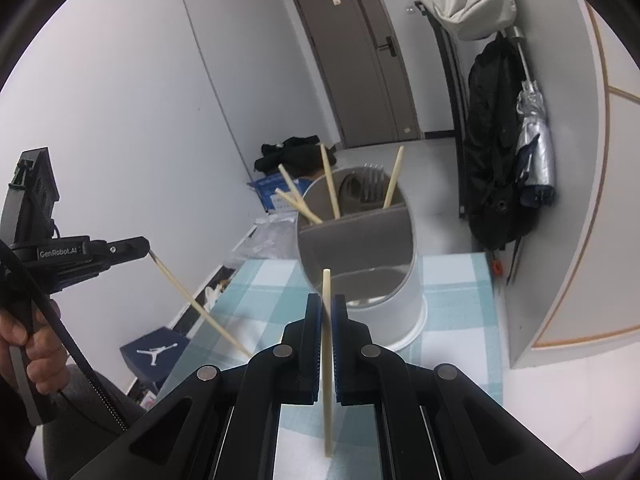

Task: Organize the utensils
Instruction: 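Raise the held chopstick with the right tool up over the white holder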

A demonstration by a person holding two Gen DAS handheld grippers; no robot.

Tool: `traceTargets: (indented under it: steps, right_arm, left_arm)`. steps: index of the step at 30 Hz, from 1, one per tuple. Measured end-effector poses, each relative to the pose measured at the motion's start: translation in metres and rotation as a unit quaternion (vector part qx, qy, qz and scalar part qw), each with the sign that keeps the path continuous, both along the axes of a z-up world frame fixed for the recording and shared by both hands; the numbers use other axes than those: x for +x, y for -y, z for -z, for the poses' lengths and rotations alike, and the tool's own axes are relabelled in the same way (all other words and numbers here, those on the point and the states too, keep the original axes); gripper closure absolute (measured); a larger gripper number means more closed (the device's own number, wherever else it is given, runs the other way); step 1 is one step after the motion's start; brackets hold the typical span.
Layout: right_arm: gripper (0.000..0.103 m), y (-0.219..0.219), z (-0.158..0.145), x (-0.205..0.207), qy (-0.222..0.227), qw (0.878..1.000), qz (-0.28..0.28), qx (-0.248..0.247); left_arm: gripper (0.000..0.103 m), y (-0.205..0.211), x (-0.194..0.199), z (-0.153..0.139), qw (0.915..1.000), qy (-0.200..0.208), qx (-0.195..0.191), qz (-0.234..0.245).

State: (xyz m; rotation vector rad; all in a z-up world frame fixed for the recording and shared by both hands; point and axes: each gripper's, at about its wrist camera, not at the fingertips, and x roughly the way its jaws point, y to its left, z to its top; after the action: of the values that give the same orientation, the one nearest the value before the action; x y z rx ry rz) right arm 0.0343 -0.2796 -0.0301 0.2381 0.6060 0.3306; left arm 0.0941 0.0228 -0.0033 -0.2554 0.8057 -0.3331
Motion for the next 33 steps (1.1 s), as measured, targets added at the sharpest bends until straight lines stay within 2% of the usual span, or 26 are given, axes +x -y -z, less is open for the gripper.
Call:
traceTargets:
  steps: [4, 8, 11, 19, 25, 33]
  right_arm:
    - [0.099, 0.006, -0.013, -0.001, 0.013, 1.000, 0.002, 0.002]
    - [0.099, 0.015, -0.029, 0.001, 0.026, 1.000, 0.006, 0.012]
    - [0.099, 0.024, -0.047, 0.003, 0.039, 0.999, 0.007, 0.023]
    - [0.099, 0.042, -0.095, 0.026, 0.070, 0.997, 0.008, 0.034]
    - [0.099, 0.048, -0.125, 0.054, 0.090, 0.995, 0.006, 0.041]
    - [0.099, 0.049, -0.143, 0.095, 0.112, 0.993, 0.008, 0.037]
  left_arm:
    - [0.103, 0.013, -0.001, -0.009, 0.9996, -0.003, 0.021, 0.017]
    - [0.103, 0.023, -0.006, -0.024, 0.9991, 0.006, 0.022, 0.035]
    - [0.103, 0.030, -0.009, -0.041, 0.9986, 0.019, 0.017, 0.047]
    - [0.103, 0.044, 0.001, -0.087, 0.9962, 0.040, -0.035, 0.069]
    - [0.103, 0.057, 0.016, -0.115, 0.9938, 0.064, -0.049, 0.077]
    - [0.103, 0.070, 0.042, -0.122, 0.9931, 0.074, -0.041, 0.082]
